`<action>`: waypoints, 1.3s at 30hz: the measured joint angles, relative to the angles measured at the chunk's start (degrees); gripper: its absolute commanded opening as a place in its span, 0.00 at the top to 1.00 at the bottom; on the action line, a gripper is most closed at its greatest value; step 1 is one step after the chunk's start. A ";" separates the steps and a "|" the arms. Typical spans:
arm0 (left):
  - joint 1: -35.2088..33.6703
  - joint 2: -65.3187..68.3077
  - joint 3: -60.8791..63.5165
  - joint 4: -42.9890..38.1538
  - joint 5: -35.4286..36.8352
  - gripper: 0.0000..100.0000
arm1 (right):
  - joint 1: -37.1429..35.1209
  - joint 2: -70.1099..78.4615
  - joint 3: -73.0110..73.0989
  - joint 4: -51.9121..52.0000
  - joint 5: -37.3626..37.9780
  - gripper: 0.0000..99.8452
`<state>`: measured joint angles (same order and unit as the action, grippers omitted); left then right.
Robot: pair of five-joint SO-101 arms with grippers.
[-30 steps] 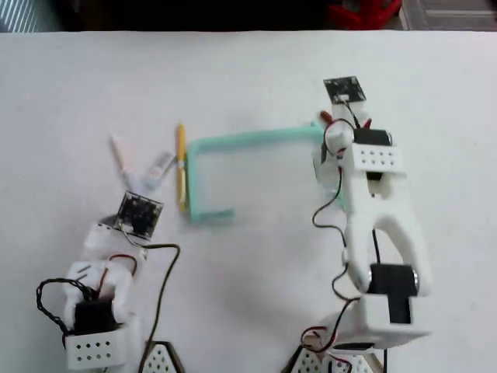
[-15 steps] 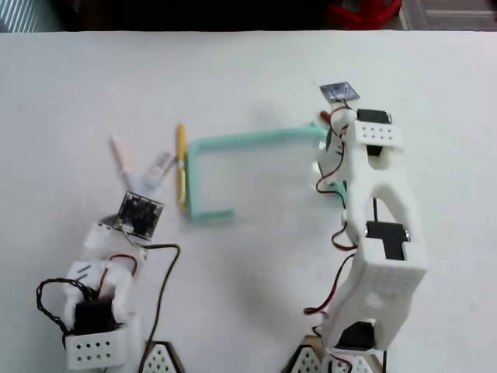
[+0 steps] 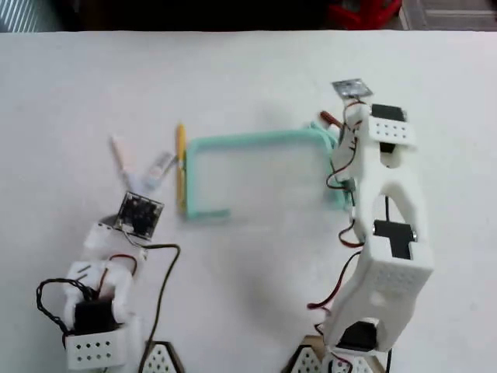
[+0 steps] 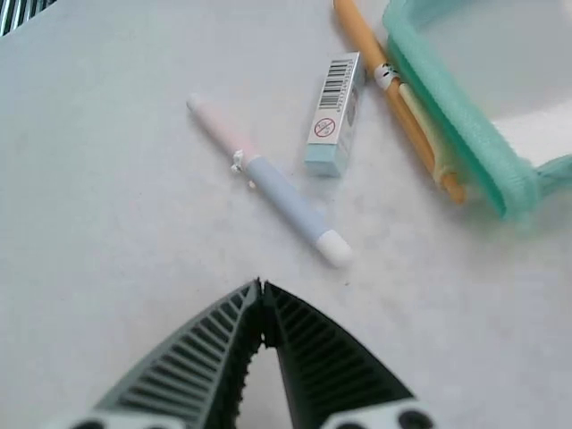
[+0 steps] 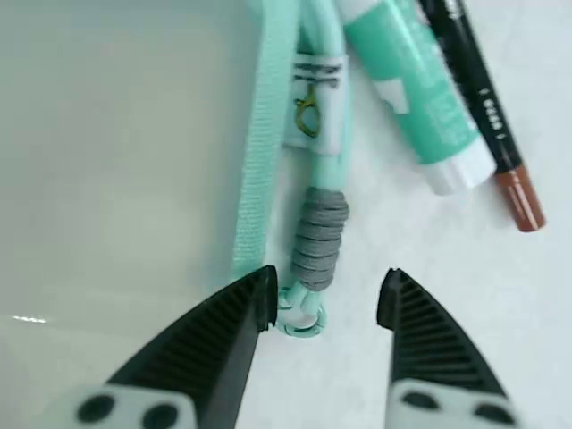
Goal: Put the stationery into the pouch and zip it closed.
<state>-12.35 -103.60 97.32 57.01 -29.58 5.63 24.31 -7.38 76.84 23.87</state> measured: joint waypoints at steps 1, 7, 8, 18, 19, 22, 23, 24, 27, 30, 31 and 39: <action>0.00 0.00 0.00 0.00 0.00 0.97 | -0.09 0.70 -0.26 0.00 0.00 0.81; 0.00 0.00 0.00 0.00 0.00 0.97 | 0.35 6.07 -3.69 0.00 -0.35 0.81; 0.00 0.00 0.00 0.00 0.00 0.97 | 0.35 7.03 -4.31 0.00 -0.35 0.81; 0.00 0.00 0.00 0.00 0.00 0.97 | 0.62 13.10 -9.14 -0.35 -0.35 0.97; 0.00 0.00 0.00 0.00 0.00 0.97 | 0.62 13.19 -9.32 -0.35 -0.35 0.98; 0.00 0.00 0.00 0.00 0.00 0.97 | 0.62 13.27 -9.49 -0.09 -0.35 0.98; 0.00 0.00 0.00 0.00 0.00 0.97 | 0.62 13.27 -9.58 0.44 -0.35 0.98; 0.00 0.00 0.00 0.00 0.00 0.97 | 0.62 13.10 -9.58 1.05 -0.35 0.98; 0.00 0.00 0.00 0.00 0.00 0.97 | 0.44 10.99 -9.49 3.52 -0.35 0.98; 2.02 0.00 0.00 0.00 0.00 0.97 | 0.35 5.89 -9.49 7.47 -0.35 0.98; 3.34 0.00 0.00 0.00 0.00 0.97 | 0.35 3.69 -9.49 8.70 -0.35 0.98; 5.89 0.00 0.00 -3.43 7.91 0.85 | -4.57 -17.41 -9.49 18.20 -0.35 0.98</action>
<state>-6.46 -103.60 97.32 53.58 -21.67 1.05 6.90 -16.88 95.03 23.52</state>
